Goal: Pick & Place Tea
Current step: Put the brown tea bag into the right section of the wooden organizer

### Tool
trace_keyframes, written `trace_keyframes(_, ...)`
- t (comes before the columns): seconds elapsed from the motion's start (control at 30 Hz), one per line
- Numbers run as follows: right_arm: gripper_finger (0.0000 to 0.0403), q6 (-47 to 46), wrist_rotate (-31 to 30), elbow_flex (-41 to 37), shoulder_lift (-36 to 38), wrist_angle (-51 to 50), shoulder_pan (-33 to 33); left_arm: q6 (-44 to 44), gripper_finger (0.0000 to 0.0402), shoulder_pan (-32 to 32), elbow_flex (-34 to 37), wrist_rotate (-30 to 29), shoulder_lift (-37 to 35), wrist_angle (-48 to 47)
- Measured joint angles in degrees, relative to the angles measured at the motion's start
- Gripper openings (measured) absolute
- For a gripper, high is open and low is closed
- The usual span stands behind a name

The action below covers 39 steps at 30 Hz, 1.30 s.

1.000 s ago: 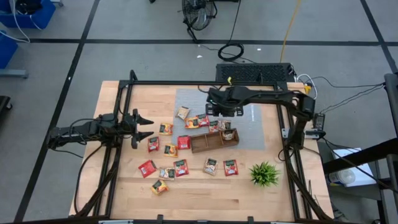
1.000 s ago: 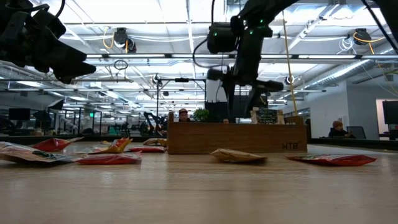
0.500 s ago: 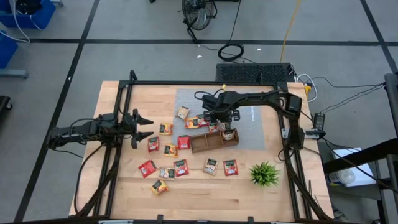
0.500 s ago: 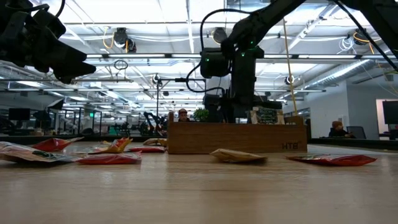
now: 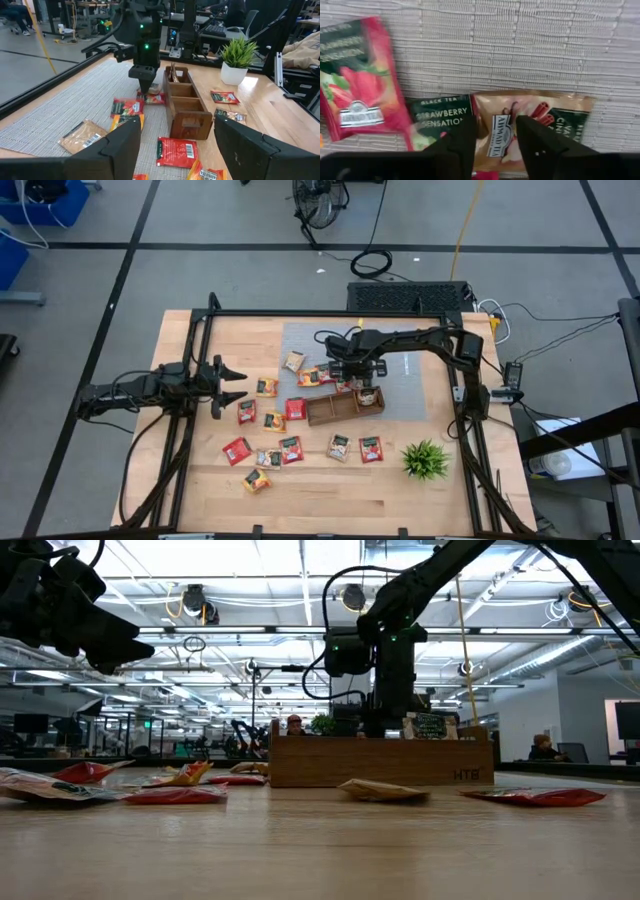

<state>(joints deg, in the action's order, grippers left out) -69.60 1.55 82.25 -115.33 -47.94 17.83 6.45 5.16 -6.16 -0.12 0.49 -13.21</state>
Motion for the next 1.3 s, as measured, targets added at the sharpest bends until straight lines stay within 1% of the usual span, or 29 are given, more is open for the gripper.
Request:
trace_keyframes(0.23, 0.0021, 1.6, -0.3, -0.6, 0.1, 1.2, -0.1, 0.0, 0.0253, 0.0, 0.0, 0.0, 0.0, 0.0)
trace_keyframes(0.3, 0.0009, 2.3, -0.3, -0.6, 0.1, 1.6, -0.1, 0.0, 0.0253, 0.0, 0.0, 0.0, 0.0, 0.0)
trace_keyframes(0.5, 0.0005, 5.0, -1.0, -0.5, 0.5, 1.8, -0.1, 0.0, 0.0253, 0.0, 0.0, 0.0, 0.0, 0.0)
trace_keyframes(0.7, 0.0003, 10.3, -1.6, 2.1, 3.6, -5.6, 0.4, 0.0, 0.0253, 0.0, 0.0, 0.0, 0.0, 0.0)
trace_keyframes(0.8, 0.0002, 13.2, -1.7, 2.9, 5.6, -6.9, 0.7, 0.0, 0.0253, 0.0, 0.0, 0.0, 0.0, 0.0)
trace_keyframes(0.97, 0.0001, 19.3, -1.7, 3.3, 8.9, -7.9, 0.9, 0.0, 0.0253, 0.0, 0.0, 0.0, 0.0, 0.0)
trace_keyframes(1.3, 0.0, 33.8, -1.4, 3.3, 15.6, -13.4, 0.8, 0.0, 0.0253, 0.0, 0.0, 0.0, 0.0, 0.0)
